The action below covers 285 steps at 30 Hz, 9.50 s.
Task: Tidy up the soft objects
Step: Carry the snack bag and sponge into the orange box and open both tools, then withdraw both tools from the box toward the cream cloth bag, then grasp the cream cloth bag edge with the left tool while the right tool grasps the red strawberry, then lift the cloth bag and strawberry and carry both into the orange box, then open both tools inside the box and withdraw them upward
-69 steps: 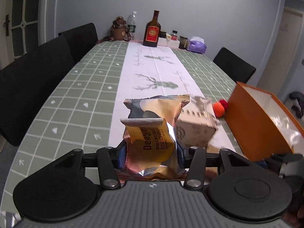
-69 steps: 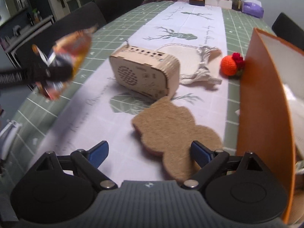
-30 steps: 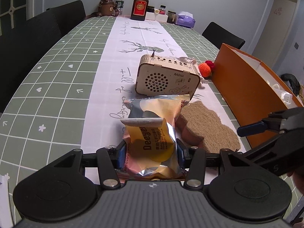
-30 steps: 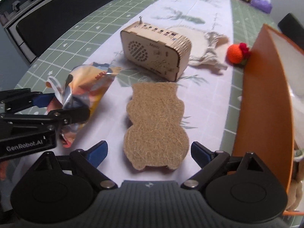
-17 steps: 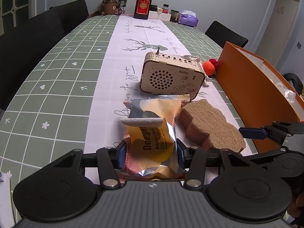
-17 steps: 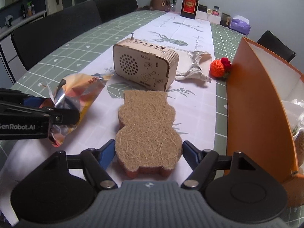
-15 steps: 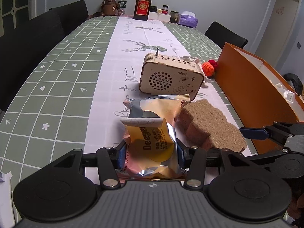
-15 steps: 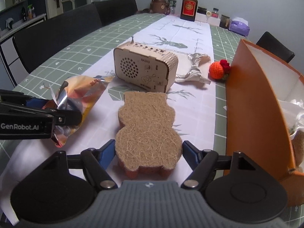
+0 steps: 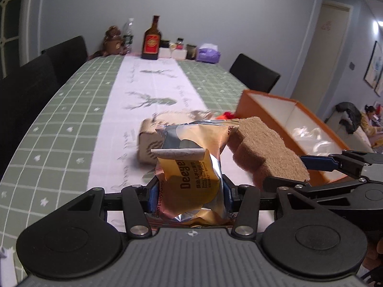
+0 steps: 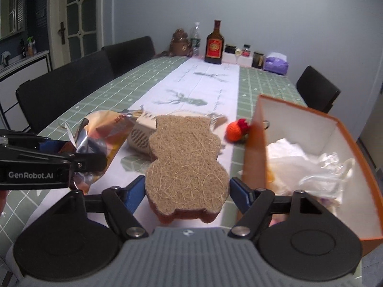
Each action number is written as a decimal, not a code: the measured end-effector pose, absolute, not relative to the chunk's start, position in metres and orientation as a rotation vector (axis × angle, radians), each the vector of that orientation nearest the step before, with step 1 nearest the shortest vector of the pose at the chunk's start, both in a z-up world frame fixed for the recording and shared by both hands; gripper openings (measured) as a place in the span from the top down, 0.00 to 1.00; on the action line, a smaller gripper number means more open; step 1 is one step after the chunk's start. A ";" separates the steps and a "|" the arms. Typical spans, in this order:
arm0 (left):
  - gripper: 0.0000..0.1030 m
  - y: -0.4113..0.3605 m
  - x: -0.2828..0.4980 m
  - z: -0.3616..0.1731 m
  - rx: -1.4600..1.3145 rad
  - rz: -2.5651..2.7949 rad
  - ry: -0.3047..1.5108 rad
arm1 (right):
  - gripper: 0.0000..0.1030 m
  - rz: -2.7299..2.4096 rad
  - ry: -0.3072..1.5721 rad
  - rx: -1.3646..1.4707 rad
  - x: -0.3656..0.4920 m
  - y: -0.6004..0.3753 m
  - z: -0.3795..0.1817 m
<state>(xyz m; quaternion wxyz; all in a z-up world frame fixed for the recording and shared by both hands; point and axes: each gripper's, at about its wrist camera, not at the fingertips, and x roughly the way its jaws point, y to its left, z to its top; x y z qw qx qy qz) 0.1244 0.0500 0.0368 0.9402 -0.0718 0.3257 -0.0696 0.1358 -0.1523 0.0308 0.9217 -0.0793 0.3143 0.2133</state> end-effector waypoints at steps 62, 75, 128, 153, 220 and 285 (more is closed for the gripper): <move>0.35 -0.173 0.322 0.046 0.311 -0.385 0.916 | 0.22 0.248 0.819 -0.337 0.314 -0.294 0.015; 0.36 -0.118 0.268 0.104 0.238 -0.395 0.720 | 0.22 0.309 0.690 -0.270 0.257 -0.263 0.067; 0.27 0.046 0.392 -0.011 0.406 -0.367 1.054 | 0.44 0.729 0.842 -1.009 0.366 -0.076 -0.007; 0.06 0.066 0.425 -0.056 0.258 -0.397 1.137 | 0.53 0.735 0.876 -1.144 0.401 -0.063 -0.050; 0.89 -0.107 0.198 0.128 0.273 -0.524 0.590 | 0.54 0.388 0.828 -0.803 0.217 -0.258 0.067; 0.48 -0.096 0.211 0.090 0.254 -0.425 0.585 | 0.62 0.414 0.922 -0.468 0.267 -0.246 0.049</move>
